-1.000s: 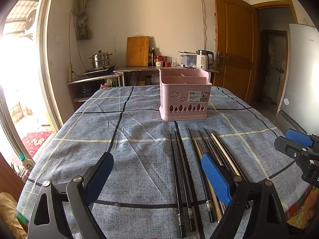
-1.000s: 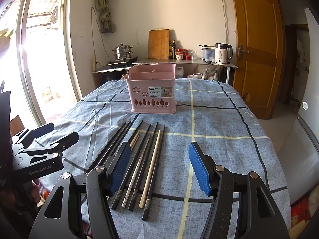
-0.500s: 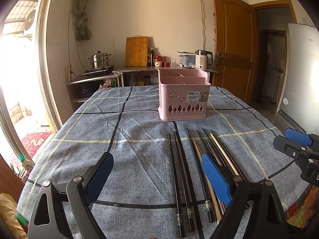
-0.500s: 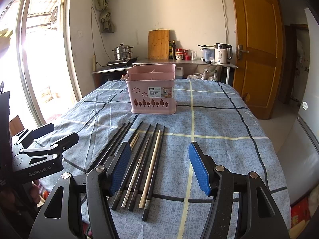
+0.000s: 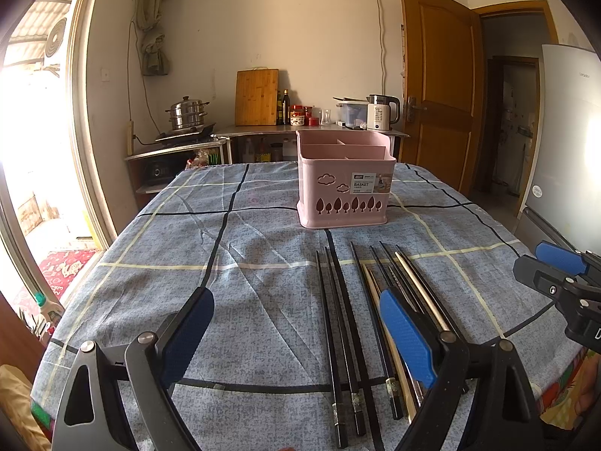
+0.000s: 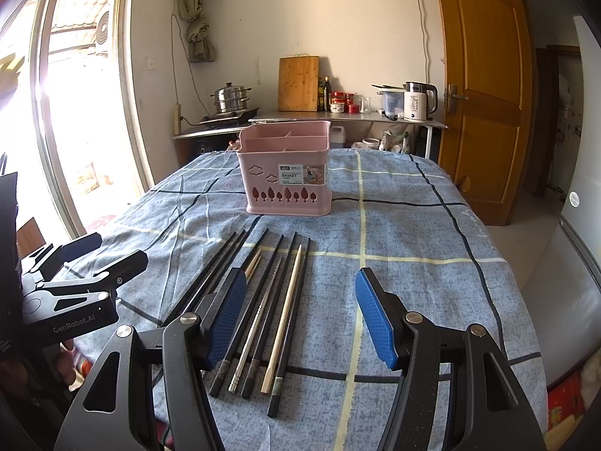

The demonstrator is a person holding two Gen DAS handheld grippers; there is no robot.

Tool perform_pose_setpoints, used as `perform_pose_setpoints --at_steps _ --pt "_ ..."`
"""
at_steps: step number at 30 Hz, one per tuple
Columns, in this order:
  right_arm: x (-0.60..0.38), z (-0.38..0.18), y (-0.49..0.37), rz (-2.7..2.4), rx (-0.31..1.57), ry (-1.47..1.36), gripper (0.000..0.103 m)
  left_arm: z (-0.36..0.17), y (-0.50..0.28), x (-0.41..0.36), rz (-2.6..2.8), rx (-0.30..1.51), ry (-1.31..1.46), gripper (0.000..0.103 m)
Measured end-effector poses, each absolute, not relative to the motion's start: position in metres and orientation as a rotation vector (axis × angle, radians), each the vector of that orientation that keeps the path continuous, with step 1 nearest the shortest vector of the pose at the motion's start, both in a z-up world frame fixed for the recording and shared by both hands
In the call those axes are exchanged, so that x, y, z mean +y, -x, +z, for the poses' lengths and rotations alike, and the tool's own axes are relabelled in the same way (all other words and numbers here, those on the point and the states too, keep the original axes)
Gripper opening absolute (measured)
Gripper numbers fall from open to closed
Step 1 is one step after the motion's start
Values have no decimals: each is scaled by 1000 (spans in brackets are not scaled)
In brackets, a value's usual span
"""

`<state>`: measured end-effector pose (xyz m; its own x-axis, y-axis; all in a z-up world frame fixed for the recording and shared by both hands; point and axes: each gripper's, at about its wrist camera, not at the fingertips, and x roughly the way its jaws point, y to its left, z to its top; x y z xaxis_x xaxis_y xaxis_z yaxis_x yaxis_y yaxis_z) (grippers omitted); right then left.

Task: Organize utensils

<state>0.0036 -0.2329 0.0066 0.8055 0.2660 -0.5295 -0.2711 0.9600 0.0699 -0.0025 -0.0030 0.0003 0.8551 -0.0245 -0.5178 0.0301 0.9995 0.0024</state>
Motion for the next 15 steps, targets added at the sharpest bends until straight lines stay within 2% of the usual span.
perform_pose_setpoints --at_steps 15 --pt "-234 7 -3 288 564 9 61 2 3 -4 -30 544 -10 90"
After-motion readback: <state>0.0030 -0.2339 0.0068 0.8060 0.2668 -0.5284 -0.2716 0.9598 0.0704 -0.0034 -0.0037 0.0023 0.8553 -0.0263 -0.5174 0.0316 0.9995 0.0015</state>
